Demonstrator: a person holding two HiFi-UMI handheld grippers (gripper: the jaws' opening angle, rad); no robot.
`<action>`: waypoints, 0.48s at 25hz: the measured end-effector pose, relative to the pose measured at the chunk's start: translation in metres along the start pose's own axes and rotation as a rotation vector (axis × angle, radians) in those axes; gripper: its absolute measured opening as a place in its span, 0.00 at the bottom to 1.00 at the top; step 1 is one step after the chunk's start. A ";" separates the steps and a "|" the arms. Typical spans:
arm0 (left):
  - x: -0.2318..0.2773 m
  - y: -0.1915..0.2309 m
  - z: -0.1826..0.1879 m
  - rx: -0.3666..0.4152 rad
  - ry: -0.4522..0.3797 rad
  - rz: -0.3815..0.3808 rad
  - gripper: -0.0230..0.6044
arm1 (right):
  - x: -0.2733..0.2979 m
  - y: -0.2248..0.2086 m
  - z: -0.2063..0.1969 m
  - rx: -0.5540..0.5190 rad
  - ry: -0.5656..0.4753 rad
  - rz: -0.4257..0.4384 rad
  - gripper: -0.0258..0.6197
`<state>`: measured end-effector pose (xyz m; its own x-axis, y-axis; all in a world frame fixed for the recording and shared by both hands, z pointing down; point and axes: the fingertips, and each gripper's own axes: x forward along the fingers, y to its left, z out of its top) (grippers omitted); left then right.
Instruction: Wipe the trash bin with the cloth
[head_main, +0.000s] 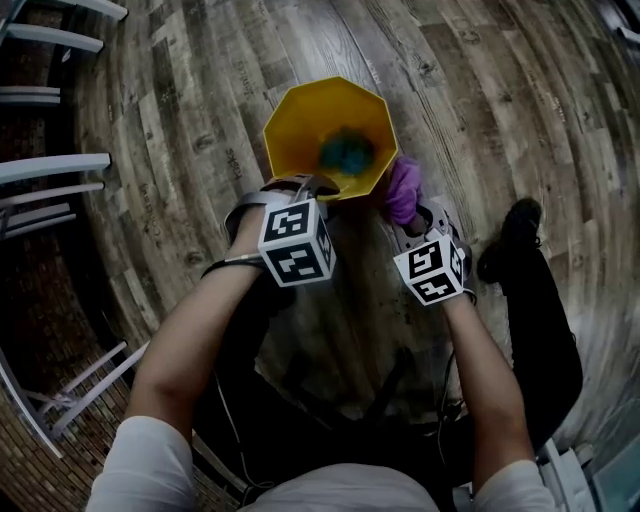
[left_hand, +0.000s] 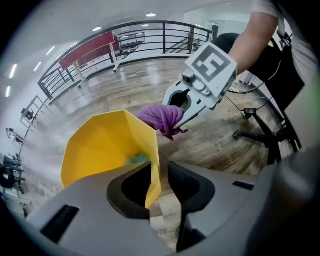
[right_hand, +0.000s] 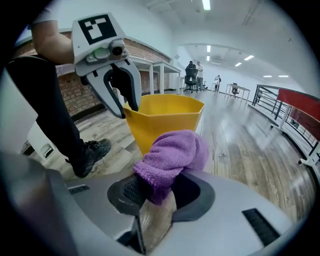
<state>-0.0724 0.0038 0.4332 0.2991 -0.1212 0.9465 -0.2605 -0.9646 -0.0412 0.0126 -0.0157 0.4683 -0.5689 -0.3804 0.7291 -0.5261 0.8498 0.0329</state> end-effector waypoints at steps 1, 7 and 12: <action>0.000 0.000 -0.003 0.003 0.009 0.001 0.18 | -0.004 0.003 0.005 -0.004 -0.010 0.005 0.21; 0.006 -0.002 -0.026 -0.016 0.067 -0.002 0.18 | -0.023 0.024 0.029 -0.007 -0.054 0.033 0.21; 0.008 0.005 -0.032 -0.038 0.071 0.016 0.17 | -0.027 0.032 0.046 -0.001 -0.097 0.044 0.21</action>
<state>-0.1004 0.0056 0.4507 0.2288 -0.1185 0.9662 -0.2997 -0.9529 -0.0459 -0.0177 0.0055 0.4182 -0.6503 -0.3758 0.6601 -0.4981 0.8671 0.0029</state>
